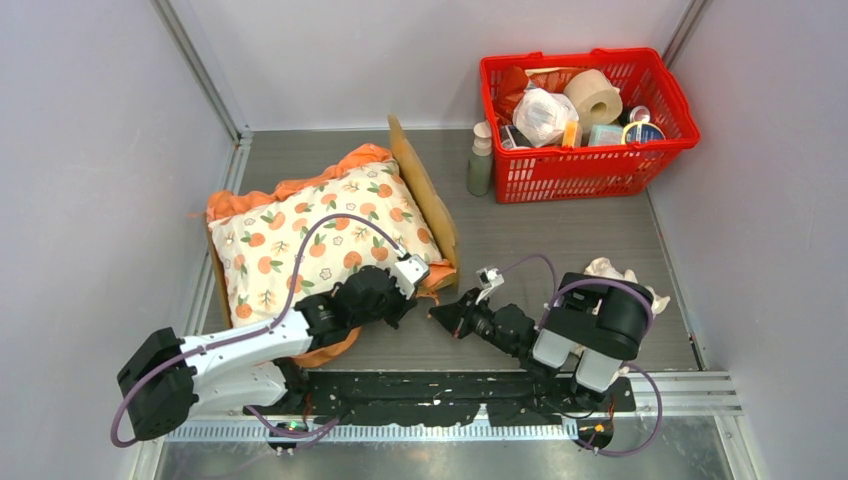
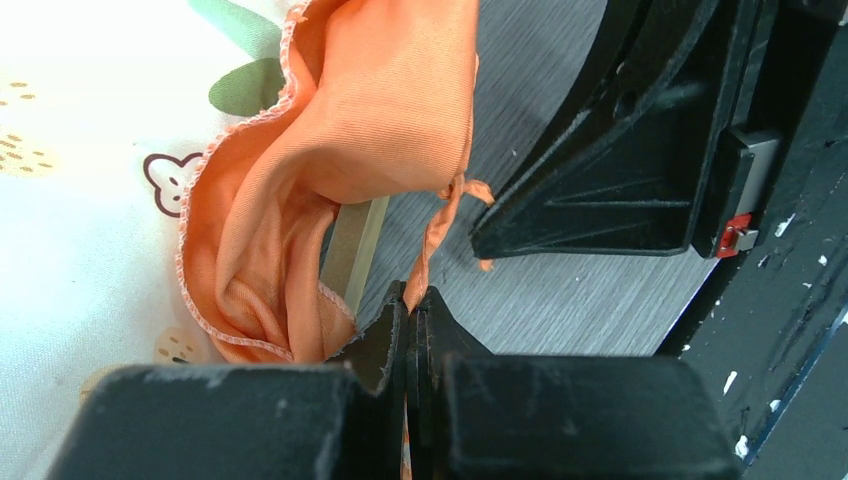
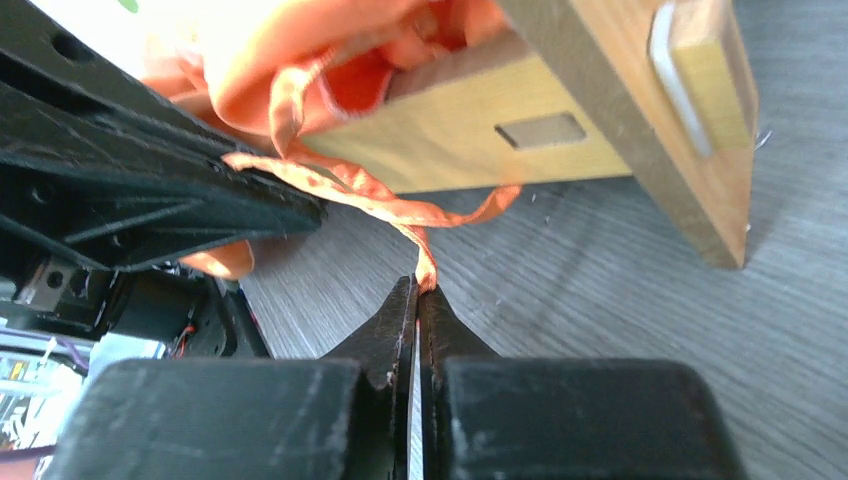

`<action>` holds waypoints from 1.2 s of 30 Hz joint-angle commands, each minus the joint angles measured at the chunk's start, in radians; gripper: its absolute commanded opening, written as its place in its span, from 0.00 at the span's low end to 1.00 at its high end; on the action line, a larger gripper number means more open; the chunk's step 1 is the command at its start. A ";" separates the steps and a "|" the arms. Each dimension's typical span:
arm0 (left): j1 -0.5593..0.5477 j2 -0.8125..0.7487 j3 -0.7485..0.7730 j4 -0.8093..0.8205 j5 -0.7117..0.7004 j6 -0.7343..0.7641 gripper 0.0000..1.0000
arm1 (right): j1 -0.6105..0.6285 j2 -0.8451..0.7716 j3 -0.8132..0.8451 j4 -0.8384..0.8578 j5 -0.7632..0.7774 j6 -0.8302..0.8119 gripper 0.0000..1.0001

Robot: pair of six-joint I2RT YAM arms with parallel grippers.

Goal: Set up the pet bed
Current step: Tie the ropes to the bed frame.

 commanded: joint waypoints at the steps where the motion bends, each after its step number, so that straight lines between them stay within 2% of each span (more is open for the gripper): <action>1: 0.000 0.008 0.014 0.043 -0.033 0.028 0.00 | -0.004 0.026 -0.022 0.129 -0.057 0.036 0.05; 3: 0.001 0.015 0.015 0.040 -0.044 0.030 0.00 | -0.005 0.010 -0.039 0.115 -0.051 0.009 0.05; 6: 0.000 0.022 0.013 0.038 -0.042 0.029 0.00 | -0.004 -0.051 -0.044 0.078 -0.035 -0.113 0.05; 10: -0.001 0.010 0.004 0.046 -0.034 0.017 0.00 | -0.008 -0.142 -0.071 0.068 0.084 -0.250 0.05; 12: -0.001 0.007 0.004 0.047 -0.022 0.013 0.00 | -0.011 -0.208 -0.068 0.007 0.152 -0.290 0.05; 15: 0.000 0.007 0.003 0.045 -0.023 0.014 0.00 | -0.011 -0.315 0.024 -0.248 0.148 -0.399 0.05; 16: 0.000 0.006 0.003 0.044 -0.023 0.016 0.00 | -0.011 -0.332 0.048 -0.395 0.139 -0.419 0.05; 18: -0.001 0.007 0.006 0.043 -0.023 0.016 0.00 | -0.011 -0.385 0.104 -0.579 0.141 -0.449 0.05; 23: 0.000 0.020 0.017 0.035 -0.020 0.022 0.00 | -0.021 -0.580 0.161 -0.891 0.098 -0.477 0.05; 24: 0.000 0.021 0.017 0.037 -0.019 0.023 0.00 | -0.022 -0.628 0.177 -0.957 0.054 -0.467 0.05; 27: -0.001 0.020 0.022 0.039 -0.012 0.024 0.00 | -0.027 -0.681 0.157 -1.002 -0.005 -0.363 0.06; 30: -0.001 0.020 0.026 0.041 -0.003 0.022 0.00 | -0.035 -0.683 0.107 -0.979 -0.023 -0.115 0.06; 32: -0.001 0.019 0.019 0.054 0.004 0.021 0.00 | -0.040 -0.680 0.080 -0.922 -0.055 0.024 0.07; 36: 0.000 0.020 0.005 0.073 0.007 0.013 0.00 | -0.041 -0.660 0.004 -0.661 -0.048 0.213 0.08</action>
